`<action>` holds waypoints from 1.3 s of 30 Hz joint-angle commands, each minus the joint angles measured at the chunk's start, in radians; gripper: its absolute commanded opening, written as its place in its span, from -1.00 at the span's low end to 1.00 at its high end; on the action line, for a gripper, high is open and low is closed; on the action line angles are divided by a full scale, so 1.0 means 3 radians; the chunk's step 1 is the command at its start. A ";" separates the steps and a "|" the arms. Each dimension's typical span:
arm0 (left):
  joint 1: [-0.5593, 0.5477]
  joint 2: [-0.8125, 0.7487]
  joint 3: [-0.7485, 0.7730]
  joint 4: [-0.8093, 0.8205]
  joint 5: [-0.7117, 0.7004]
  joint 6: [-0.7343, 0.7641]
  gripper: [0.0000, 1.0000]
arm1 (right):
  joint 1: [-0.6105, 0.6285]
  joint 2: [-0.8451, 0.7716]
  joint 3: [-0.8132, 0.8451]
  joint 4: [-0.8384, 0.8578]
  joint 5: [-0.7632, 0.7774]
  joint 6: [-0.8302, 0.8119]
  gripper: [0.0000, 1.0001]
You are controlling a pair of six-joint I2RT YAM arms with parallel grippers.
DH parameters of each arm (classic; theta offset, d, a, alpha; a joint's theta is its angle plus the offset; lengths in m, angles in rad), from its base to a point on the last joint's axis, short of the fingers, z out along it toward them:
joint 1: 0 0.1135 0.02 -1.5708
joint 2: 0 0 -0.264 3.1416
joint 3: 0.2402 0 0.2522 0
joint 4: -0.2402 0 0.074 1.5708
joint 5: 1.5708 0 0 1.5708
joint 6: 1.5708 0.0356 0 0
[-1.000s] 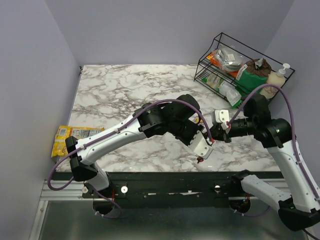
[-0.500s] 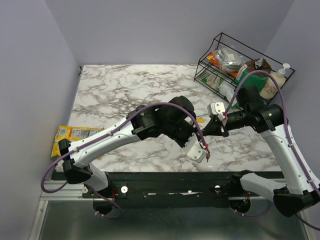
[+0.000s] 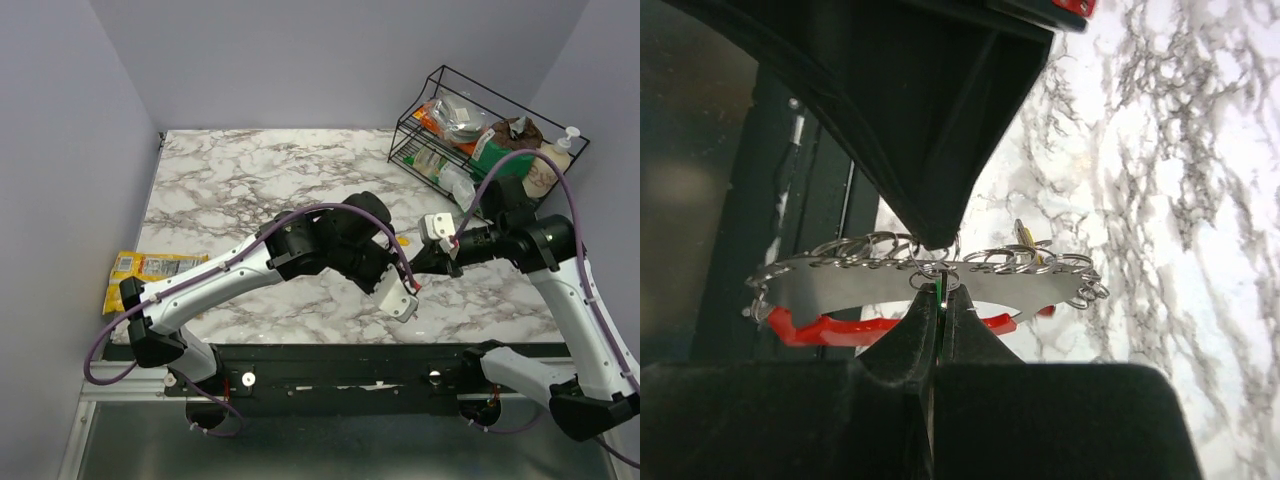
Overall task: Remove the keys from the keyring
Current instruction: Remove the key from the keyring.
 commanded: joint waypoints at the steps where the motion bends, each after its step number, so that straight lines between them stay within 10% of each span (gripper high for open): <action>1: -0.0024 0.0124 0.0076 -0.0108 0.0072 -0.0289 -1.00 | 0.0053 -0.0286 -0.0093 0.0491 0.0252 0.0165 -0.99; 28: 0.0738 0.0784 0.0756 0.0372 0.0926 -0.2114 -1.00 | 0.0309 -0.0869 -0.0839 0.1207 0.1163 0.0181 -0.99; 39: 0.0692 0.0728 0.0858 0.0153 0.0932 -0.1747 -1.00 | 0.0196 -0.0828 -0.1100 0.2082 0.1164 0.1126 -0.99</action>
